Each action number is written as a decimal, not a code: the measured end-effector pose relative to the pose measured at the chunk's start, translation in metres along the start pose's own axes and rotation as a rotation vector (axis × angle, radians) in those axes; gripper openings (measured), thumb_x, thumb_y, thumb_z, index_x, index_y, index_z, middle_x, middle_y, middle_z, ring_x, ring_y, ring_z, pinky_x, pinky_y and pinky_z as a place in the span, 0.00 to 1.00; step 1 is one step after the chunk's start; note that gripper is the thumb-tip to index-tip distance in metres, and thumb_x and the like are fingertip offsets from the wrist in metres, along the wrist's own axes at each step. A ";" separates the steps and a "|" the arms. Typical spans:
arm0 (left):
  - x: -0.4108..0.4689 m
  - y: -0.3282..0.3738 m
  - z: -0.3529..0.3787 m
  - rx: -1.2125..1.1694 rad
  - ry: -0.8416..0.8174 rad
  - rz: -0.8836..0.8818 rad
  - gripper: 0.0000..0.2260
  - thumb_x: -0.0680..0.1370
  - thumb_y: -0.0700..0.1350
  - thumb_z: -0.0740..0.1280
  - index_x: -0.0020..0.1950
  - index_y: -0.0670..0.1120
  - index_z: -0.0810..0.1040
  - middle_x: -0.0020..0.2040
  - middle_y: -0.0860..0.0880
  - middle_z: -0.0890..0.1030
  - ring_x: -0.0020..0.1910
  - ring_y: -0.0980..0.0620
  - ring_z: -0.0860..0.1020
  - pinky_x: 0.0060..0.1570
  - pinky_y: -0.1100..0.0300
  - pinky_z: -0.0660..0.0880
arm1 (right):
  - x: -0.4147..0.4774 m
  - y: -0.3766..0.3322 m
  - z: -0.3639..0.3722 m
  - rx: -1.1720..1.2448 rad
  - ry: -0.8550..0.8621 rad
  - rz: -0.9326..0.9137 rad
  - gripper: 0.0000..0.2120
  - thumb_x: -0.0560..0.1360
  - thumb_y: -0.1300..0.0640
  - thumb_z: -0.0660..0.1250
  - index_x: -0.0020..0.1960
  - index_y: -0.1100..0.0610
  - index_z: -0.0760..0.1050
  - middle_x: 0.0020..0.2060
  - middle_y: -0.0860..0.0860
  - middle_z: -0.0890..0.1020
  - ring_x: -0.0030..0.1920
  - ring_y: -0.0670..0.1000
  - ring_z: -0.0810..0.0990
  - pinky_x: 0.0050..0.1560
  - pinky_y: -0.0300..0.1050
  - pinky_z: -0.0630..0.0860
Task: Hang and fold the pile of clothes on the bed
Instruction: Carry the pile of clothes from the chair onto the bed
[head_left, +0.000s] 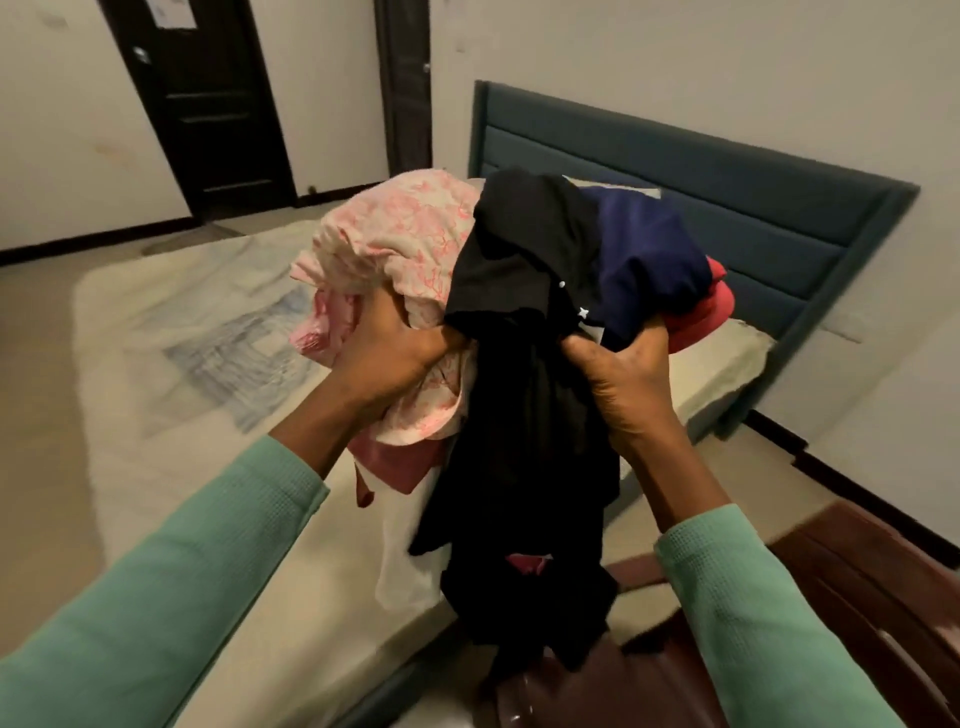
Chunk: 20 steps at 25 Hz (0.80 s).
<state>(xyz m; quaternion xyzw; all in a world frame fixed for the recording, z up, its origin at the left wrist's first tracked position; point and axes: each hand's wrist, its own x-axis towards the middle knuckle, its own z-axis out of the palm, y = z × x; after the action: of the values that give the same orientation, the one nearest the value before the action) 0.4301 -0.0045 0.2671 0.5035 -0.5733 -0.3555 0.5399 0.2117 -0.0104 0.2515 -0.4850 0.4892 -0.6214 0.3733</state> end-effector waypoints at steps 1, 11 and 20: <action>0.011 -0.013 -0.013 0.019 0.031 -0.005 0.25 0.73 0.43 0.79 0.61 0.54 0.68 0.55 0.64 0.71 0.59 0.59 0.76 0.64 0.59 0.71 | 0.011 0.010 0.020 -0.011 -0.022 0.000 0.36 0.55 0.47 0.78 0.61 0.54 0.73 0.58 0.54 0.83 0.56 0.49 0.84 0.59 0.51 0.82; 0.162 -0.161 -0.129 0.350 0.140 0.006 0.15 0.68 0.46 0.70 0.51 0.40 0.84 0.47 0.47 0.86 0.49 0.46 0.85 0.43 0.53 0.77 | 0.119 0.103 0.192 -0.276 -0.150 0.003 0.26 0.56 0.50 0.77 0.51 0.50 0.72 0.49 0.48 0.82 0.52 0.52 0.83 0.53 0.44 0.80; 0.294 -0.240 -0.170 0.776 0.209 0.108 0.19 0.72 0.53 0.66 0.49 0.39 0.84 0.47 0.39 0.86 0.45 0.36 0.83 0.45 0.43 0.78 | 0.271 0.178 0.283 -0.392 -0.299 -0.106 0.31 0.59 0.49 0.77 0.60 0.54 0.74 0.56 0.52 0.83 0.56 0.54 0.83 0.57 0.58 0.80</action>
<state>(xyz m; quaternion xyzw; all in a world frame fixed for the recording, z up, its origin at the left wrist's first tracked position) 0.6689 -0.3221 0.1434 0.6725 -0.6327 -0.0307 0.3828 0.4157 -0.3770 0.1573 -0.6595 0.5137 -0.4547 0.3072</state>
